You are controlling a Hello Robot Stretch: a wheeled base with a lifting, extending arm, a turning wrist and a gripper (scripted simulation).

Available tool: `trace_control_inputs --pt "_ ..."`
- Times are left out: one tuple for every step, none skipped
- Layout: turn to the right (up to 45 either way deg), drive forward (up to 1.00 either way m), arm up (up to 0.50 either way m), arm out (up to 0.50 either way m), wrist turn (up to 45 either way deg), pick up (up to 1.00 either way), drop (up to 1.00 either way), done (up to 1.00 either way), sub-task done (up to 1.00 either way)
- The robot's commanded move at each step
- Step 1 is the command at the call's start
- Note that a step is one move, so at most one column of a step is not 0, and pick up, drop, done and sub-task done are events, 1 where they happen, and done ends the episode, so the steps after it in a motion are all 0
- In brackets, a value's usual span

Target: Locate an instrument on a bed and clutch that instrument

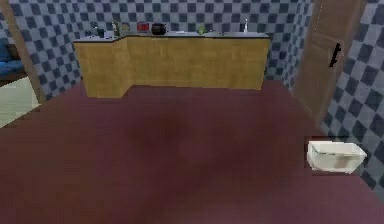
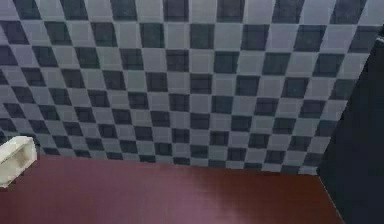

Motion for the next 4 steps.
trace_control_inputs --pt "0.0 0.30 0.00 0.00 0.0 0.00 0.00 0.00 0.00" --pt "-45.0 0.00 0.00 0.00 0.0 0.00 0.00 0.00 0.00" --pt "-3.0 0.00 0.00 0.00 0.0 0.00 0.00 0.00 0.00" --pt "27.0 0.00 0.00 0.00 0.0 0.00 0.00 0.00 0.00"
